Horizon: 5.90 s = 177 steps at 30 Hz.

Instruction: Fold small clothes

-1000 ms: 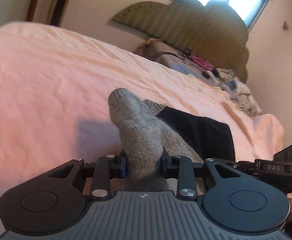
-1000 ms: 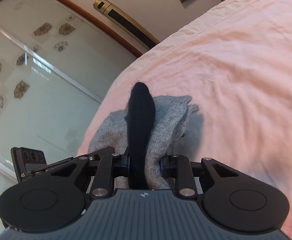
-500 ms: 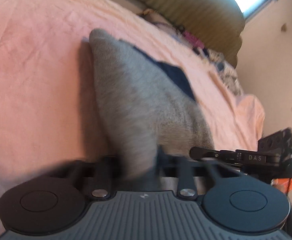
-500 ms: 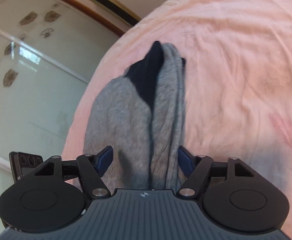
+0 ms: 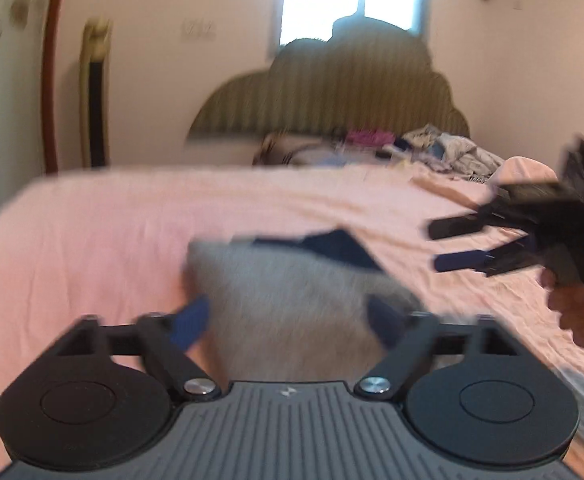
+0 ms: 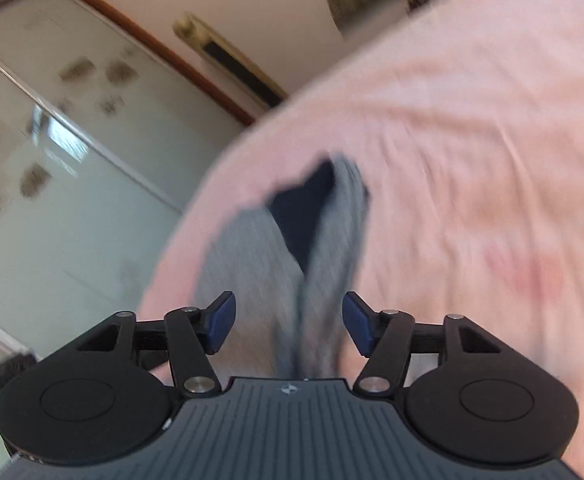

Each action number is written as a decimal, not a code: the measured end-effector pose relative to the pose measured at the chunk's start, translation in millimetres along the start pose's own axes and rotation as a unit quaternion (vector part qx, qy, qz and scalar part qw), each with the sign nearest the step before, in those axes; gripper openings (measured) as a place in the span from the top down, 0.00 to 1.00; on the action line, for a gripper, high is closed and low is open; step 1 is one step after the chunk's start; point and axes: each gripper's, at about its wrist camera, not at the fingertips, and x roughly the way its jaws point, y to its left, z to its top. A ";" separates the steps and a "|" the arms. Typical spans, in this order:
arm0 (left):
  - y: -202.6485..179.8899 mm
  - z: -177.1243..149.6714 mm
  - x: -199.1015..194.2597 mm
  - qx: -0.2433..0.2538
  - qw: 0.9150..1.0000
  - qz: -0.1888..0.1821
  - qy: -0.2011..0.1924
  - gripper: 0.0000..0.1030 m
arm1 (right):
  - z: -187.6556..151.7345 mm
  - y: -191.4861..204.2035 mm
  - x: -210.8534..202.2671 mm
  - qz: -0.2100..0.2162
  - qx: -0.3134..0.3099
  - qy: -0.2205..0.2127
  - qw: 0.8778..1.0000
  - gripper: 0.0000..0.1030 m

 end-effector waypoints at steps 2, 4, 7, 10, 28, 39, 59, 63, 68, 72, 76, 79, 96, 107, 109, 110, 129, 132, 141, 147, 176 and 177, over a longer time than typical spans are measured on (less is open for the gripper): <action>-21.5 -1.9 24.1 0.049 0.999 0.008 -0.001 0.10 | 23.6 8.3 29.6 -0.008 -0.007 0.012 1.000 0.34; -32.8 -11.1 54.0 0.063 0.997 0.022 0.033 0.10 | 39.6 9.2 69.6 -0.048 -0.020 0.031 0.998 0.34; -32.4 -38.9 75.8 0.076 0.994 0.034 0.064 0.10 | 37.4 -2.1 117.8 -0.104 -0.031 0.072 0.991 0.58; -31.8 -41.8 71.4 0.084 0.994 0.019 0.060 0.10 | 24.5 -5.6 115.9 -0.126 -0.096 0.071 0.985 0.86; -20.6 -68.2 -9.3 0.072 0.994 0.032 0.077 0.08 | -44.4 24.8 27.0 -0.080 -0.094 0.105 0.987 0.51; -5.7 -70.8 -6.2 0.017 0.992 0.051 0.112 0.81 | -52.2 26.2 34.5 -0.101 -0.133 0.123 0.978 0.83; -38.8 -52.1 19.7 0.054 0.993 0.046 0.093 0.19 | -36.2 64.2 50.9 -0.043 -0.104 0.023 0.993 0.20; -34.2 -62.3 28.7 0.027 0.993 0.051 0.103 0.20 | -55.5 40.9 77.2 -0.075 -0.160 0.030 0.984 0.33; -34.2 -63.4 27.9 0.023 0.993 0.054 0.104 0.19 | -49.5 49.7 65.3 -0.105 -0.145 0.047 0.983 0.40; -34.9 -63.3 26.1 0.020 0.993 0.053 0.104 0.19 | -60.1 60.7 54.4 -0.101 -0.146 0.035 0.984 0.25; -33.5 -62.7 25.9 0.020 0.993 0.054 0.104 0.19 | -73.2 45.0 62.2 -0.095 -0.176 0.046 0.979 0.29; -29.6 -62.2 16.3 0.005 0.993 0.067 0.100 0.19 | -62.9 52.2 52.0 -0.110 -0.134 0.052 0.983 0.34; 48.6 -62.8 2.4 -0.298 0.933 -0.089 0.181 0.92 | -76.9 10.8 12.4 -0.053 -0.056 0.121 0.990 0.75; 71.2 -53.9 -43.8 -0.210 0.947 -0.185 0.158 0.50 | -61.2 -16.9 -44.3 0.011 0.010 0.054 0.998 0.04; 88.8 -31.7 -30.6 -0.237 0.956 -0.141 0.103 0.00 | -34.9 -17.0 -36.9 0.029 0.007 0.019 0.999 0.00; 97.4 -22.7 -18.8 -0.252 0.959 -0.107 0.071 0.00 | -20.5 -18.4 -23.6 0.025 0.007 0.018 1.000 0.00; 77.7 7.4 149.9 -0.084 0.990 0.041 0.107 0.76 | 43.0 -58.8 119.6 -0.033 0.009 0.057 0.998 0.77; 85.1 6.3 118.7 -0.112 0.989 0.040 0.093 0.61 | 40.7 -56.2 107.5 -0.027 0.038 0.051 0.998 0.53; 60.2 -44.4 62.9 -0.129 0.982 -0.017 0.137 0.58 | -27.6 -18.1 65.4 -0.034 -0.047 0.102 0.993 0.71; 45.7 -36.2 39.2 -0.083 0.987 0.040 0.128 0.48 | -29.7 -29.8 48.1 -0.024 -0.018 0.083 0.996 0.69; -29.8 -95.3 -25.3 -0.054 0.983 0.115 0.136 0.06 | -172.7 67.2 17.2 -0.286 -0.264 0.009 0.921 0.00; -29.5 -95.3 -25.3 -0.054 0.982 0.116 0.137 0.05 | -170.1 64.6 16.3 -0.285 -0.257 0.005 0.923 0.00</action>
